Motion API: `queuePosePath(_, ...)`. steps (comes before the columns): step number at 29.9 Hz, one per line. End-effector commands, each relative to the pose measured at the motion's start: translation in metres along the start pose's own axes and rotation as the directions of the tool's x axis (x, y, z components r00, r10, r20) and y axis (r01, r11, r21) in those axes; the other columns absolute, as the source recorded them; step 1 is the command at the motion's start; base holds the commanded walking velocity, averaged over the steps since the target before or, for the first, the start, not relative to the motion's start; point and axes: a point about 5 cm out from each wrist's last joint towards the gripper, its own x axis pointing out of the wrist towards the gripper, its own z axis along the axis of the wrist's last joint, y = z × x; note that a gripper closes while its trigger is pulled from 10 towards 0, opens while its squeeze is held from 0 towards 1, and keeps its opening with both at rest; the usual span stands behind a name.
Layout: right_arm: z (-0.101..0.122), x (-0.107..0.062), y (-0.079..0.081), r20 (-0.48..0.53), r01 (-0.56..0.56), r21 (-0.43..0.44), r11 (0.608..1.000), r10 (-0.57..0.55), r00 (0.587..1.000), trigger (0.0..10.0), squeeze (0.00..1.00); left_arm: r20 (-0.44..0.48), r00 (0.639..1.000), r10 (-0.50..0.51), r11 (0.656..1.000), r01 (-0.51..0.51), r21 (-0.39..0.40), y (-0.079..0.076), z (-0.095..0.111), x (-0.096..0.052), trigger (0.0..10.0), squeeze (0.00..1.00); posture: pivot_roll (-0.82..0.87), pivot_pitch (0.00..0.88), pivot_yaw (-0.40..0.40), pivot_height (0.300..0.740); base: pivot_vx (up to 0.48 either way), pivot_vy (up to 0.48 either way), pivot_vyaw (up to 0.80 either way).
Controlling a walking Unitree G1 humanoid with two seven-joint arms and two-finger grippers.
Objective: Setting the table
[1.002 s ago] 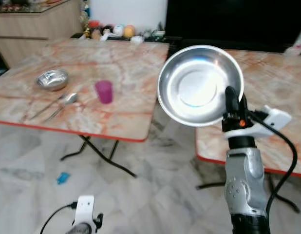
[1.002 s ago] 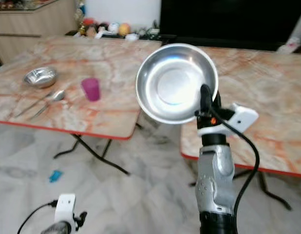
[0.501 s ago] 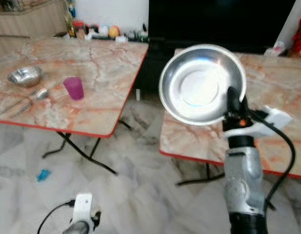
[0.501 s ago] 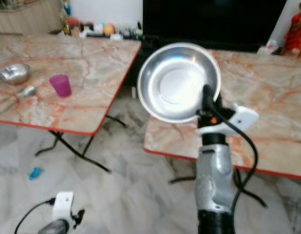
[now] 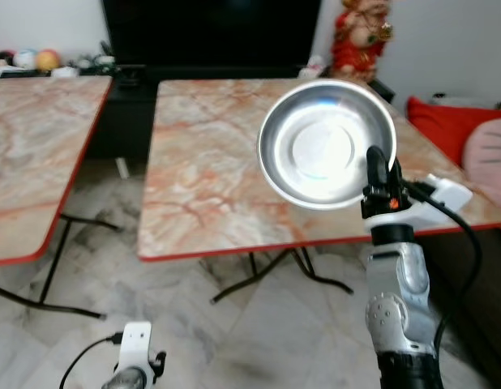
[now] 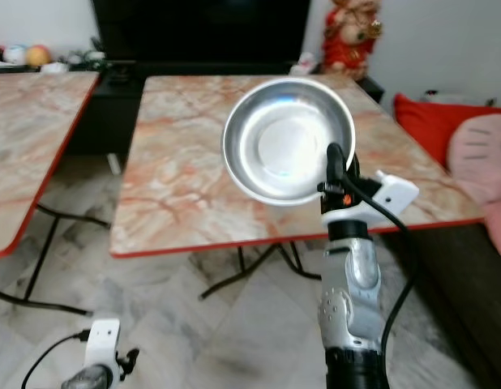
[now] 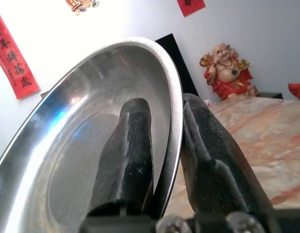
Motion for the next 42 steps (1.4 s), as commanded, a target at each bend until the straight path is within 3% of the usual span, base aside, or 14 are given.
queuePosePath(1, 0.0035, 0.0009, -0.0008, 0.012, -0.002, -0.015, 1.000, 0.002, 1.000, 10.0, 0.00, -0.028, 1.000, -0.012, 1.000, 0.012, -0.011, -0.0029, -0.0084, -0.0015, 10.0, 0.00, -0.04, 0.000, 0.005, 0.740, 0.000, 0.000, 0.00)
queuePosePath(17, 0.0023, 0.0013, -0.0021, 0.008, 0.007, -0.025, 1.000, -0.007, 1.000, 10.0, 0.00, -0.025, 0.999, -0.020, 0.999, 0.019, -0.027, -0.0037, -0.0078, -0.0013, 10.0, 0.00, -0.03, 0.000, 0.005, 0.740, 0.000, 0.000, 0.00)
queuePosePath(42, 0.0033, 0.0032, -0.0068, 0.008, 0.030, -0.043, 0.999, -0.030, 1.000, 10.0, 0.00, -0.030, 0.999, -0.037, 0.999, 0.037, -0.002, -0.0040, -0.0097, -0.0018, 10.0, 0.00, -0.03, 0.000, 0.007, 0.740, 0.267, 0.000, 0.00)
